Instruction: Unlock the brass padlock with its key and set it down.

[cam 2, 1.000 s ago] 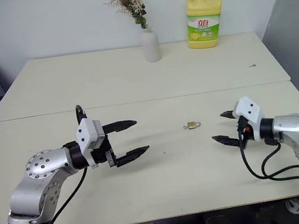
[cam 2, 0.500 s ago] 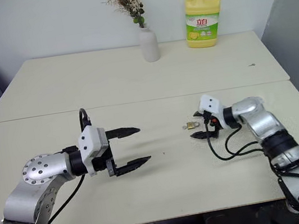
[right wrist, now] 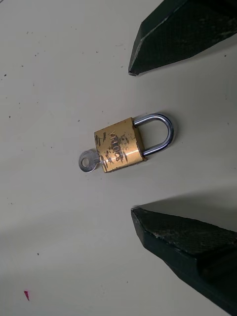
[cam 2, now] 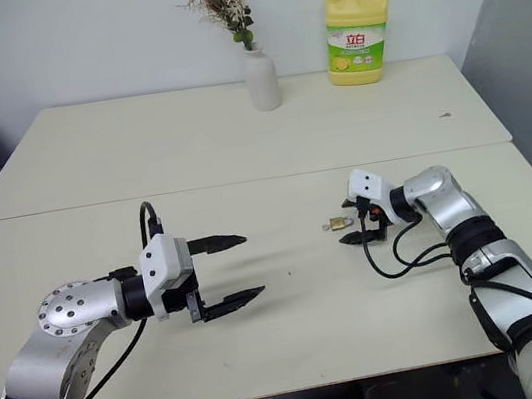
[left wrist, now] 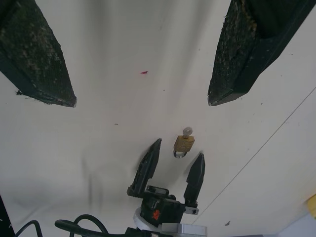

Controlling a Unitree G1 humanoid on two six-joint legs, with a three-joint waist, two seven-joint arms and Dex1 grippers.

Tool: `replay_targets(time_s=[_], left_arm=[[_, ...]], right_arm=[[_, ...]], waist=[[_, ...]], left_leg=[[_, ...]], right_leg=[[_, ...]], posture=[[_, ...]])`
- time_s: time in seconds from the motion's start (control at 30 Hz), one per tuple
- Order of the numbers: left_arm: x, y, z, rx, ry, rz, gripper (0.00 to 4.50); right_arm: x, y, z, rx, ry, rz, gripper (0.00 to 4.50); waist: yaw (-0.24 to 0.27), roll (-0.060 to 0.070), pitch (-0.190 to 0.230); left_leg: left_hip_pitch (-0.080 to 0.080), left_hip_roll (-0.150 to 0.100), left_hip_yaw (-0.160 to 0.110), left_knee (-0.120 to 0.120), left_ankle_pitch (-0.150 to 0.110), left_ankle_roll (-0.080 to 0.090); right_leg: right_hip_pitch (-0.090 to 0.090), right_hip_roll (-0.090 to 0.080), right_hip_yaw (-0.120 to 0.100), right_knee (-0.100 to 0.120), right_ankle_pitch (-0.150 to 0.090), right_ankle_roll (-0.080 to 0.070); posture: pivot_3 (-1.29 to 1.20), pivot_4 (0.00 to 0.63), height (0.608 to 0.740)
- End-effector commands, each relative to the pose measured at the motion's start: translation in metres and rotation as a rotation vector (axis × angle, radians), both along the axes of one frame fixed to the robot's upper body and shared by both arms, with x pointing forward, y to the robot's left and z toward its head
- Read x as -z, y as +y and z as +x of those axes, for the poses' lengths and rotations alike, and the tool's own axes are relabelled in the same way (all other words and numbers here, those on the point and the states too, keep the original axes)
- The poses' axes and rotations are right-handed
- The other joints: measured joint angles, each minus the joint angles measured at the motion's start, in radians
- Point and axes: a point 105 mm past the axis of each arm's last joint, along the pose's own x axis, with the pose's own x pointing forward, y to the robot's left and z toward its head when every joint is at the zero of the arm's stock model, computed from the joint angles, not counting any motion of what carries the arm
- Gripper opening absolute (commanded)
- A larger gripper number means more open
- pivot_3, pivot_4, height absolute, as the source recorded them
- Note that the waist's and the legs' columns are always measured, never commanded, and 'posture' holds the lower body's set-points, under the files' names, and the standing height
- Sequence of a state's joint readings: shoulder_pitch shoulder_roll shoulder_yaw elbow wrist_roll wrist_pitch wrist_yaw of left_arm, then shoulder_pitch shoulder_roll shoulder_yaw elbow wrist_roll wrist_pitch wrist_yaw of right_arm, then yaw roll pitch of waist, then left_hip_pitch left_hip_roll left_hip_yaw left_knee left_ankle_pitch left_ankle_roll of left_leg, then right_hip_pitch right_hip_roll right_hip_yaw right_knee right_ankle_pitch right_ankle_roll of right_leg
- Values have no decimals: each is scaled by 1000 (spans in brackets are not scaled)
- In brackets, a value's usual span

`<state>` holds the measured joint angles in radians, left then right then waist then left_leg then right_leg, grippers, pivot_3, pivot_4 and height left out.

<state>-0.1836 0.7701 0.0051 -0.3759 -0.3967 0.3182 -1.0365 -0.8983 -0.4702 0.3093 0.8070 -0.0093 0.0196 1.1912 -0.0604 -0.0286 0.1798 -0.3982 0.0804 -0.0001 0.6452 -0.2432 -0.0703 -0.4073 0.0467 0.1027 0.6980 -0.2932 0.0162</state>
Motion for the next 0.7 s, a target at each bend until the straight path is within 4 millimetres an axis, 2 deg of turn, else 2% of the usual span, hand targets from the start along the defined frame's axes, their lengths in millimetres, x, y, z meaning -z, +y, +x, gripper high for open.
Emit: replay_targets(time_s=[0.03, 0.23, 0.47, 0.57, 0.7], left_arm=[[-4, 0, -1, 6, -29, 2, 4477], [-3, 0, -1, 9, -27, 3, 4477], [-2, 1, -1, 14, -27, 8, 4477], [-1, 0, -1, 17, -24, 10, 4500], [-1, 0, -1, 18, -21, 11, 4500]], right_arm=[[-7, 3, 5, -6, -17, -2, 4500], [-9, 13, 6, -29, -12, 24, 4500], [-3, 13, 6, -29, -3, 4, 4500], [0, 11, 7, -28, -7, -20, 3886], [1, 10, 5, -39, -2, -32, 2488]], waist=[[-2, 0, 0], [-3, 0, 0], [-3, 0, 0], [-4, 0, 0], [-4, 0, 0]], left_leg=[[0, 0, 0, 0, 0, 0], [0, 0, 0, 0, 0, 0], [0, 0, 0, 0, 0, 0], [0, 0, 0, 0, 0, 0], [0, 0, 0, 0, 0, 0]], right_leg=[[0, 0, 0, 0, 0, 0], [0, 0, 0, 0, 0, 0], [0, 0, 0, 0, 0, 0], [0, 0, 0, 0, 0, 0], [0, 0, 0, 1, 0, 0]], posture=[[0, 150, 740], [0, 150, 740], [0, 150, 740], [0, 150, 740], [0, 150, 740]])
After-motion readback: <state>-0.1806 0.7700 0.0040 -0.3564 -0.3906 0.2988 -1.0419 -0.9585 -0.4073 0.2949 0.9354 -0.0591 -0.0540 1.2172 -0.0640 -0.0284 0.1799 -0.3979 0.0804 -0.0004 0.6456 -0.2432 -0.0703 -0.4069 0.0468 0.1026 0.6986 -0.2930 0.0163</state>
